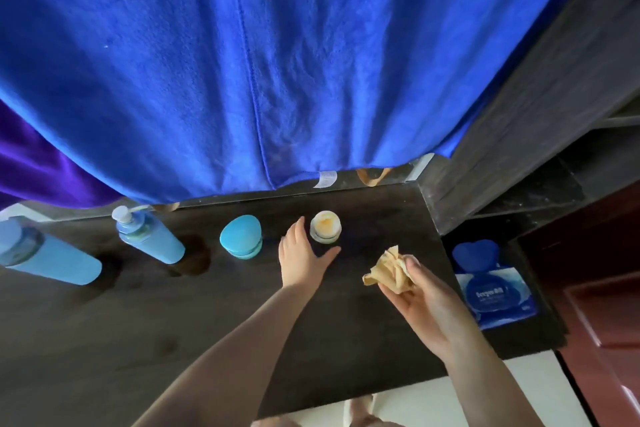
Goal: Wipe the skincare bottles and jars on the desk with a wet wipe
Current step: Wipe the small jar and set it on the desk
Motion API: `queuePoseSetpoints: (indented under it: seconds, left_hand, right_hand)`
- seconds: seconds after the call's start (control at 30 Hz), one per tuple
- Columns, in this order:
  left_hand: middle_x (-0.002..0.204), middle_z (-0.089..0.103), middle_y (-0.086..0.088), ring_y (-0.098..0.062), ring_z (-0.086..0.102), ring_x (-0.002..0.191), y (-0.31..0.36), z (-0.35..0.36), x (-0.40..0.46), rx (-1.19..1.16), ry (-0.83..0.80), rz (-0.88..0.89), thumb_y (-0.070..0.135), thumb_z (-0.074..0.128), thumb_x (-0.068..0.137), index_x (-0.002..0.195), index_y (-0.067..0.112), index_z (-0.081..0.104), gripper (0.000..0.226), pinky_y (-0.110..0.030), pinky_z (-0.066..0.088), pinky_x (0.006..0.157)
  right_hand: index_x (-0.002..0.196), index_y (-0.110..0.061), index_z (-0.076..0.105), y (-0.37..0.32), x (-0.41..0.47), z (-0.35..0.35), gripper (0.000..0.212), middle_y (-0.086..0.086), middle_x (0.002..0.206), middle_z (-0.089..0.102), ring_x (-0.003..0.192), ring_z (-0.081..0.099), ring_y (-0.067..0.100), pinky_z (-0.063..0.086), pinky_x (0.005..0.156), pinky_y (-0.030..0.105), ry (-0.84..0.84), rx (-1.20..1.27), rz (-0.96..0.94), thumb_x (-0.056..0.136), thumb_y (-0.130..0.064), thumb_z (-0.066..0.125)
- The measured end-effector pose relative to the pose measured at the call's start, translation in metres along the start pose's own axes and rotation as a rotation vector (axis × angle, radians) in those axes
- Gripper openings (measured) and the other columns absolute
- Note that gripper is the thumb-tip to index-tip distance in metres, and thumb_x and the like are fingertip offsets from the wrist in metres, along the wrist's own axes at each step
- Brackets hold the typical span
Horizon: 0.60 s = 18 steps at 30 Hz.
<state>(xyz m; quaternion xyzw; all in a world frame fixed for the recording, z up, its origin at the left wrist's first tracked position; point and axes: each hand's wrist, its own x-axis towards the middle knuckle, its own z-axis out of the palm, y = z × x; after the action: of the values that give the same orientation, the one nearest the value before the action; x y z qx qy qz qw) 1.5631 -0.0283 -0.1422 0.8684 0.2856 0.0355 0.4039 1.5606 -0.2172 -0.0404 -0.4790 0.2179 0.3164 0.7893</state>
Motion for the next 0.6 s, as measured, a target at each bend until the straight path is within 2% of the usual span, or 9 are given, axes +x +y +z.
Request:
queuePoseSetpoints:
  seconds: [0.07, 0.17, 0.2, 0.27, 0.33, 0.43, 0.47, 0.53, 0.6]
  left_hand:
    - [0.146, 0.039, -0.006, -0.022, 0.029, 0.138, 0.009, 0.018, 0.007, 0.069, 0.091, -0.045, 0.042, 0.074, 0.072, 0.139, 0.009, 0.033, 0.085, -0.041, 0.006, 0.116]
    - [0.138, 0.047, -0.007, -0.023, 0.034, 0.136, 0.025, 0.035, 0.01, -0.011, 0.25, -0.166, 0.034, 0.074, 0.073, 0.13, 0.01, 0.044, 0.069, -0.045, 0.004, 0.116]
    - [0.134, 0.051, -0.006, -0.024, 0.039, 0.132, 0.03, 0.038, 0.01, -0.083, 0.278, -0.186, 0.03, 0.074, 0.073, 0.127, 0.011, 0.046, 0.064, -0.045, 0.009, 0.116]
    - [0.125, 0.055, -0.004, -0.024, 0.049, 0.122, 0.044, 0.033, 0.002, -0.226, 0.236, -0.126, 0.024, 0.075, 0.072, 0.122, 0.015, 0.049, 0.057, -0.041, 0.032, 0.109]
    - [0.119, 0.053, 0.001, -0.012, 0.052, 0.113, 0.066, 0.024, -0.019, -0.282, 0.128, 0.026, 0.021, 0.076, 0.07, 0.117, 0.02, 0.05, 0.054, -0.028, 0.044, 0.096]
    - [0.11, 0.049, 0.012, 0.003, 0.049, 0.105, 0.103, 0.008, -0.052, -0.318, 0.024, 0.2, 0.018, 0.078, 0.068, 0.11, 0.036, 0.05, 0.054, -0.01, 0.041, 0.089]
    - [0.107, 0.049, 0.014, 0.002, 0.051, 0.102, 0.112, 0.004, -0.059, -0.324, 0.013, 0.233, 0.02, 0.079, 0.067, 0.108, 0.038, 0.049, 0.054, -0.01, 0.042, 0.086]
    - [0.096, 0.05, 0.014, -0.002, 0.055, 0.09, 0.125, -0.007, -0.065, -0.295, -0.008, 0.279, 0.028, 0.076, 0.062, 0.101, 0.038, 0.051, 0.047, -0.017, 0.047, 0.081]
    - [0.089, 0.05, 0.013, -0.006, 0.055, 0.082, 0.13, -0.018, -0.065, -0.266, -0.018, 0.26, 0.027, 0.07, 0.059, 0.094, 0.036, 0.053, 0.04, -0.026, 0.05, 0.078]
  right_hand:
    - [0.112, -0.004, 0.059, -0.016, 0.006, -0.014, 0.033, 0.017, 0.109, 0.068, 0.103, 0.066, 0.03, 0.049, 0.091, 0.044, -0.005, -0.014, 0.063, 0.087, -0.025, 0.052]
    - [0.117, -0.005, 0.056, -0.036, 0.016, -0.034, 0.031, 0.021, 0.115, 0.065, 0.102, 0.066, 0.035, 0.053, 0.081, 0.046, -0.049, -0.088, 0.158, 0.096, -0.024, 0.042]
    - [0.117, -0.004, 0.056, -0.043, 0.018, -0.037, 0.031, 0.02, 0.115, 0.066, 0.101, 0.067, 0.034, 0.054, 0.079, 0.046, -0.064, -0.123, 0.172, 0.096, -0.022, 0.041]
    - [0.114, -0.003, 0.058, -0.055, 0.022, -0.037, 0.027, 0.019, 0.114, 0.066, 0.099, 0.067, 0.03, 0.056, 0.076, 0.042, -0.071, -0.191, 0.132, 0.096, -0.017, 0.043]
    - [0.113, -0.009, 0.06, -0.068, 0.025, -0.031, 0.024, 0.014, 0.115, 0.066, 0.106, 0.064, 0.024, 0.054, 0.082, 0.037, -0.108, -0.299, -0.027, 0.094, -0.013, 0.047]
    - [0.126, -0.025, 0.054, -0.082, 0.024, -0.01, 0.034, -0.01, 0.124, 0.06, 0.115, 0.054, -0.001, 0.044, 0.097, 0.019, -0.164, -0.799, -0.49, 0.093, -0.018, 0.05]
    - [0.128, -0.027, 0.051, -0.081, 0.022, -0.002, 0.037, -0.016, 0.126, 0.056, 0.116, 0.049, -0.009, 0.038, 0.098, 0.012, -0.21, -0.953, -0.636, 0.092, -0.019, 0.046]
    - [0.132, -0.024, 0.047, -0.076, 0.017, 0.011, 0.046, -0.016, 0.129, 0.049, 0.117, 0.037, -0.02, 0.027, 0.097, 0.001, -0.327, -1.125, -0.806, 0.088, -0.016, 0.036]
    - [0.135, -0.018, 0.043, -0.07, 0.013, 0.016, 0.049, -0.013, 0.138, 0.04, 0.126, 0.029, -0.013, 0.021, 0.103, 0.002, -0.393, -1.269, -0.923, 0.087, -0.017, 0.03]
